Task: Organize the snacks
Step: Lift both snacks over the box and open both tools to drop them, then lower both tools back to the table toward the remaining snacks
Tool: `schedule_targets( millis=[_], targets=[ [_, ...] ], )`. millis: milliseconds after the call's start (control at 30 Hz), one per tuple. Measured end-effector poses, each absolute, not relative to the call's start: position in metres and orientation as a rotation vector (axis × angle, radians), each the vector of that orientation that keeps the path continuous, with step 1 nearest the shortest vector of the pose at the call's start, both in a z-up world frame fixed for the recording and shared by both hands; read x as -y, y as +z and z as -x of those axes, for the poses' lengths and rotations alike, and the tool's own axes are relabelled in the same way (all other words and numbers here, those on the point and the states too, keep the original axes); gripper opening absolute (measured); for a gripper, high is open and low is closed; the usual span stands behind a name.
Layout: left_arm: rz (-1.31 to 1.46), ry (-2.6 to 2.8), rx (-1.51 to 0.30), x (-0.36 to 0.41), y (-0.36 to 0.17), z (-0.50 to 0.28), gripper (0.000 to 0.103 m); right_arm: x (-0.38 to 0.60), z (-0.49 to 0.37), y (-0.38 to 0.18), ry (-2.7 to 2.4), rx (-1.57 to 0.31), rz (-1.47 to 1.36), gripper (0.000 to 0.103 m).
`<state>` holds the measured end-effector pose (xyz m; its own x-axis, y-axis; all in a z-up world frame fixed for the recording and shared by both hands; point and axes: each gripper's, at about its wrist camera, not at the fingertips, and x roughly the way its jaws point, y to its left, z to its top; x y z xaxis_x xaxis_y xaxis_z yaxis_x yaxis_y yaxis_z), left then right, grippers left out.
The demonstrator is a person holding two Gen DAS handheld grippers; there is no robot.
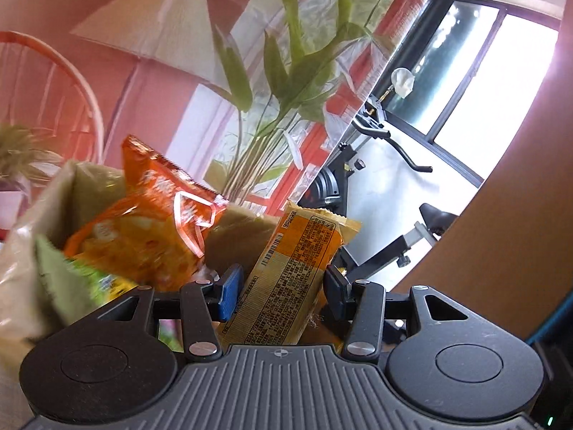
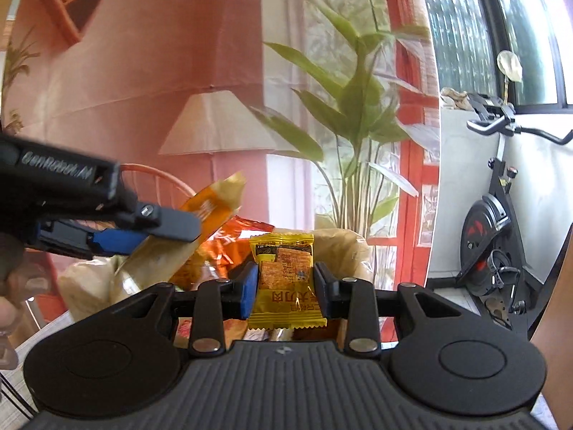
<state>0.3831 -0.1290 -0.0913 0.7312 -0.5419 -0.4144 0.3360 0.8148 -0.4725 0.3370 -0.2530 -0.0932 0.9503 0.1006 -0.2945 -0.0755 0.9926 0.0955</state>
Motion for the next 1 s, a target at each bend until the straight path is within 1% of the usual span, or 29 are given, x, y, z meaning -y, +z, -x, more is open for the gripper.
schedule_targets(
  millis=[167,400,433,500,567,1000],
  targets=[
    [0.36,-0.494,-0.563,0.146,-0.094,-0.402,0.052,0.261,-0.351,-0.101,0.076,-0.317,-0.107,0.036],
    [0.297,-0.456,-0.603,0.16,-0.107,-0.424,0.053,0.261,-0.36,-0.113,0.064,-0.347,-0.092,0.036],
    [0.284,-0.452,-0.608,0.161,-0.108,-0.425,0.054,0.261,-0.361,-0.114,0.063,-0.351,-0.092,0.036],
    [0.259,-0.457,-0.597,0.161,-0.106,-0.425,0.066,0.26,-0.362,-0.116,0.057,-0.363,-0.085,0.037],
    [0.235,-0.452,-0.575,0.16,-0.102,-0.421,0.069,0.259,-0.36,-0.116,0.052,-0.363,-0.075,0.037],
    [0.166,-0.429,-0.54,0.127,-0.078,-0.373,0.069,0.239,-0.319,-0.104,0.064,-0.341,-0.087,0.039]
  ],
)
